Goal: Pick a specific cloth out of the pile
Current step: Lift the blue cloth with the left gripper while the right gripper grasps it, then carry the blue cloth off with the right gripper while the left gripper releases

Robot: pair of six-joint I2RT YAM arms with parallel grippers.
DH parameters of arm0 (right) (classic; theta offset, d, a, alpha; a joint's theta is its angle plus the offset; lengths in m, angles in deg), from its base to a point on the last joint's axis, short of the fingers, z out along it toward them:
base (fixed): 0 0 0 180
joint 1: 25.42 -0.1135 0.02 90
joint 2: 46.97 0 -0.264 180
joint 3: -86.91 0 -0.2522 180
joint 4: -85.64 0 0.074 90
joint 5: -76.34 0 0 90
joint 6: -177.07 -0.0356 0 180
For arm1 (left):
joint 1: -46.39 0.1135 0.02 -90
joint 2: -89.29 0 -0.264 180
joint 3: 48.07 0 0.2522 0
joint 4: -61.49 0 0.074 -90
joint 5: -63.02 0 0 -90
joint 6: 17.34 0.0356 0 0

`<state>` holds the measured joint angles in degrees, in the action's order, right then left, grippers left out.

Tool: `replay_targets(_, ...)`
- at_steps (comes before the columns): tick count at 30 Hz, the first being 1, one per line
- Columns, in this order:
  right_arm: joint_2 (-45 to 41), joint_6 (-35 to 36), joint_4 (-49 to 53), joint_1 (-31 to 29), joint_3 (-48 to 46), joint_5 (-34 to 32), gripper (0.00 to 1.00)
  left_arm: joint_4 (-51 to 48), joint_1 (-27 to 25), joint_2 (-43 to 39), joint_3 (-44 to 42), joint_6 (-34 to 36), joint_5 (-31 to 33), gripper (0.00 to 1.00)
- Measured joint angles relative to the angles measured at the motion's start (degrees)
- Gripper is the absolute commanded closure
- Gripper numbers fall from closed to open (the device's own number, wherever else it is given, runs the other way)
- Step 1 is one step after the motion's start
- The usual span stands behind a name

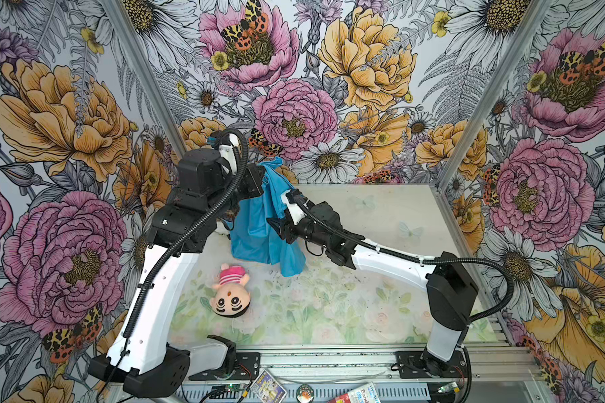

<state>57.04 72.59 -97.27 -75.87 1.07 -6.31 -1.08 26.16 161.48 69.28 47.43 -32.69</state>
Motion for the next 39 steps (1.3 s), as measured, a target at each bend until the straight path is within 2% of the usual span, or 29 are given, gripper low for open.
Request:
replay_targets(3, 0.0, -0.8, -0.8, 0.0, 0.2, -0.4, 0.96, 0.7, -1.0, -0.4, -0.8, -0.4, -0.4, 1.00)
replay_targets(4, 0.0, -1.2, -1.0, 0.0, 0.3, -0.6, 1.00, 0.9, -1.3, -0.6, -1.2, -0.4, -0.4, 1.00)
replay_targets(16, -1.8, -5.7, -1.2, -0.3, -0.2, -3.1, 1.00, 1.9, -0.5, -4.9, -7.8, -0.4, -2.1, 1.00)
replay_targets(23, -7.4, -6.8, -0.5, -0.3, -1.2, -6.5, 1.00, 2.0, 0.4, -6.5, -11.2, -0.3, -2.8, 0.86)
replay_targets(28, -11.5, -6.8, -0.3, -0.2, -1.3, -9.6, 1.00, 1.9, 0.4, -6.9, -12.3, 0.0, -3.6, 0.64)
replay_targets(39, -19.7, -7.2, 3.0, 1.9, -1.3, -15.0, 1.00, 2.4, -1.2, -7.6, -14.9, 2.0, -4.2, 0.41)
